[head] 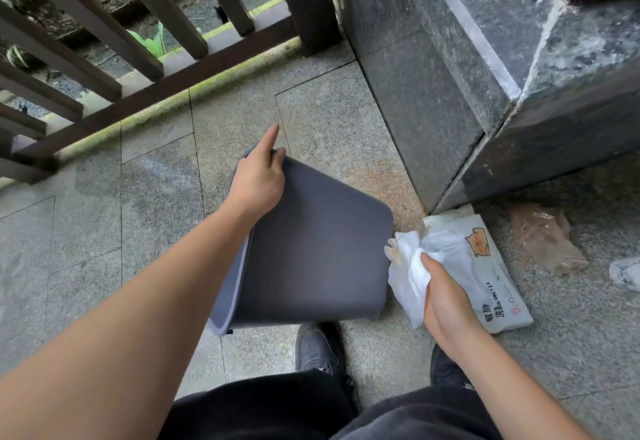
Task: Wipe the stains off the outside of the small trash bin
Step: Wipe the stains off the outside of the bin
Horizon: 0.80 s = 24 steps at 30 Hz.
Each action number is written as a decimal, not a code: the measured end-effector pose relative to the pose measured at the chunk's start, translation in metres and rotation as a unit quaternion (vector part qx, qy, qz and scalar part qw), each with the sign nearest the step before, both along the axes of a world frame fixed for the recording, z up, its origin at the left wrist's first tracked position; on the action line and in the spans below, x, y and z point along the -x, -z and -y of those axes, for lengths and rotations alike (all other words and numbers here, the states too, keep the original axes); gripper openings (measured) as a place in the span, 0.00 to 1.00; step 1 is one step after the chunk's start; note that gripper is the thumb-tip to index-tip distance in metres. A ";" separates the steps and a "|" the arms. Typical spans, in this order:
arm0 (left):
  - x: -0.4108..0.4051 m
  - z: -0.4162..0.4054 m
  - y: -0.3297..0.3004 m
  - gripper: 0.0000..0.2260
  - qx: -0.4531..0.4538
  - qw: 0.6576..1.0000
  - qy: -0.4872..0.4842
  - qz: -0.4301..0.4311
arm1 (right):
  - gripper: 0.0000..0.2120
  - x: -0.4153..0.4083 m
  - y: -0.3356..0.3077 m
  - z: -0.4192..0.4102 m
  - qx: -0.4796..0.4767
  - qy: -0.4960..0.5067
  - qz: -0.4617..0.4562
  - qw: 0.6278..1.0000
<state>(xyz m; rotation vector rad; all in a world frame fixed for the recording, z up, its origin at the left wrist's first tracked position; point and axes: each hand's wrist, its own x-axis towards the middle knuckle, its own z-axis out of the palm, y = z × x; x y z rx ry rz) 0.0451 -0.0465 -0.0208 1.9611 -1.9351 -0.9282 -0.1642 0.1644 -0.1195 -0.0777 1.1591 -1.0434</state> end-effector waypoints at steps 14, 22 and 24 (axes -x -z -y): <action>0.010 -0.020 -0.055 0.25 0.015 0.977 0.172 -0.125 | 0.17 0.001 -0.026 0.030 0.063 0.063 -0.063 0.994; -0.033 -0.018 -0.059 0.24 -0.022 0.990 0.116 -0.076 | 0.20 -0.002 -0.027 0.022 0.074 0.029 -0.129 0.988; -0.036 -0.019 -0.056 0.20 0.002 0.994 0.087 -0.065 | 0.20 -0.005 -0.030 0.017 0.079 0.020 -0.159 0.984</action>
